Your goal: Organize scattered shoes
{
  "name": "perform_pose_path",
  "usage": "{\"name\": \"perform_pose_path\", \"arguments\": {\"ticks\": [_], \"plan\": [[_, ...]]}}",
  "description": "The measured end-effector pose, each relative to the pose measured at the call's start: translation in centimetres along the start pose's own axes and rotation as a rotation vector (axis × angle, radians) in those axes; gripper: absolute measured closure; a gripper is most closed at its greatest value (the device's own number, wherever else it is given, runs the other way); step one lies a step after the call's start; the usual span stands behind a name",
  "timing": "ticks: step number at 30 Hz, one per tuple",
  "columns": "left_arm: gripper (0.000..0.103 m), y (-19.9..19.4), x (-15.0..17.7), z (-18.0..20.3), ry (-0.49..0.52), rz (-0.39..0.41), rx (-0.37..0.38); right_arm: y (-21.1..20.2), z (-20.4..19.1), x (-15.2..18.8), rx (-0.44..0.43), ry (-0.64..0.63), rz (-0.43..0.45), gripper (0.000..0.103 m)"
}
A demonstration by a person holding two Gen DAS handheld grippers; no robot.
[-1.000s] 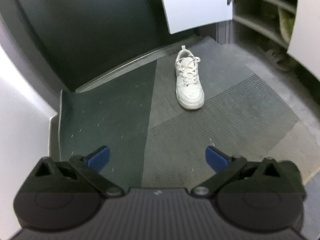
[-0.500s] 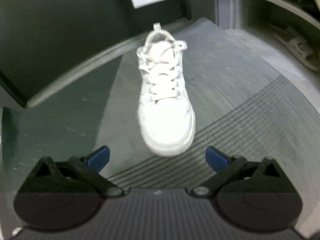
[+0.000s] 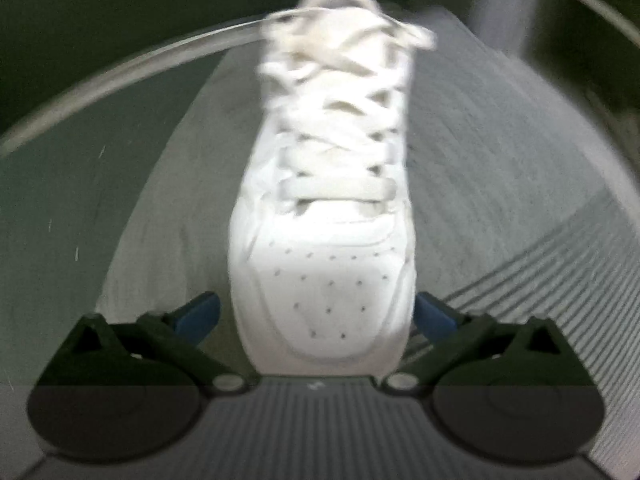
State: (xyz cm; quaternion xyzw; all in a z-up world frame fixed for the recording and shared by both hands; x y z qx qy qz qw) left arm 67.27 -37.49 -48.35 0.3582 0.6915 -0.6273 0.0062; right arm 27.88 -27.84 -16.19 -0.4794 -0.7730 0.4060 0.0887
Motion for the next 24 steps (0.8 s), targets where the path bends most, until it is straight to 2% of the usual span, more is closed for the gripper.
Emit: {"name": "perform_pose_path", "arguments": {"ticks": [7,10,14,24], "plan": [[0.007,-1.2,0.7,-1.1,-0.034,-0.023,0.034,-0.6,-0.5,0.4,-0.01,-0.011,-0.002,0.0],[0.007,-2.0,1.3,-2.0,-0.01,-0.039,0.047,-1.5,-0.8,0.7,-0.024,-0.017,0.011,0.0],[0.007,-4.4,3.7,-4.4,0.046,-0.059,0.059,-2.9,-1.0,1.1,-0.039,-0.019,0.025,0.0],[0.007,-11.5,15.8,-9.3,0.095,-0.171,0.064,-8.8,-0.9,3.9,-0.108,-0.039,0.104,0.0]]}}
Point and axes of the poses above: each gripper's, at about its wrist camera, not at the fingertips, and y roughly the way its jaws point, z to its right, x to its underside, the point moved 4 cm from there along y, roughly the way its jaws point, and after that the axes turned 9 degrees about -x, right-handed, at the moved point
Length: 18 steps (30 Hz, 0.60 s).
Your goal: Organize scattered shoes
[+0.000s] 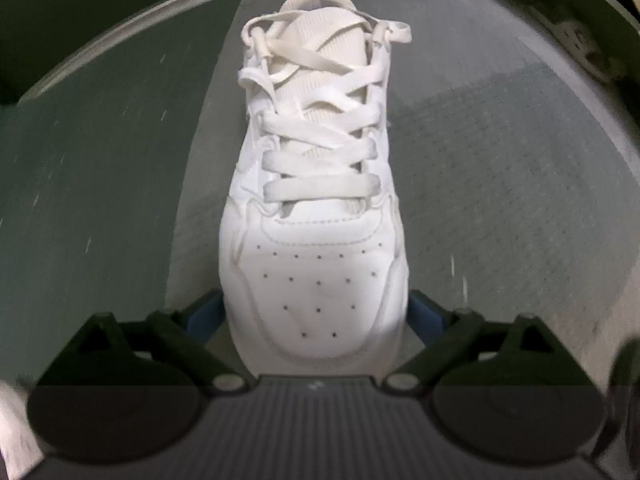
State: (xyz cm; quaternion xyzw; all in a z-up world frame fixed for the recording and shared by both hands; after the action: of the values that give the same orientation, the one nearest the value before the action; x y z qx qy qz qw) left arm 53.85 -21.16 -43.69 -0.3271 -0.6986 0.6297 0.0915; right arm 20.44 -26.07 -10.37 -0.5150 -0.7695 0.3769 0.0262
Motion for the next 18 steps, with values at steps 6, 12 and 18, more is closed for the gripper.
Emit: {"name": "perform_pose_path", "arguments": {"ticks": [6,12,18], "plan": [[0.006,-2.6,7.5,-0.9,-0.006,-0.047,0.003,-4.0,0.5,2.2,-0.056,0.009,0.023,0.0],[0.011,-3.6,9.9,-0.5,0.004,-0.082,-0.023,-6.2,0.8,2.6,-0.104,0.025,0.05,0.0],[0.001,-5.1,7.0,0.7,0.025,0.045,-0.044,-6.3,1.2,1.9,-0.117,0.033,0.055,0.0]]}}
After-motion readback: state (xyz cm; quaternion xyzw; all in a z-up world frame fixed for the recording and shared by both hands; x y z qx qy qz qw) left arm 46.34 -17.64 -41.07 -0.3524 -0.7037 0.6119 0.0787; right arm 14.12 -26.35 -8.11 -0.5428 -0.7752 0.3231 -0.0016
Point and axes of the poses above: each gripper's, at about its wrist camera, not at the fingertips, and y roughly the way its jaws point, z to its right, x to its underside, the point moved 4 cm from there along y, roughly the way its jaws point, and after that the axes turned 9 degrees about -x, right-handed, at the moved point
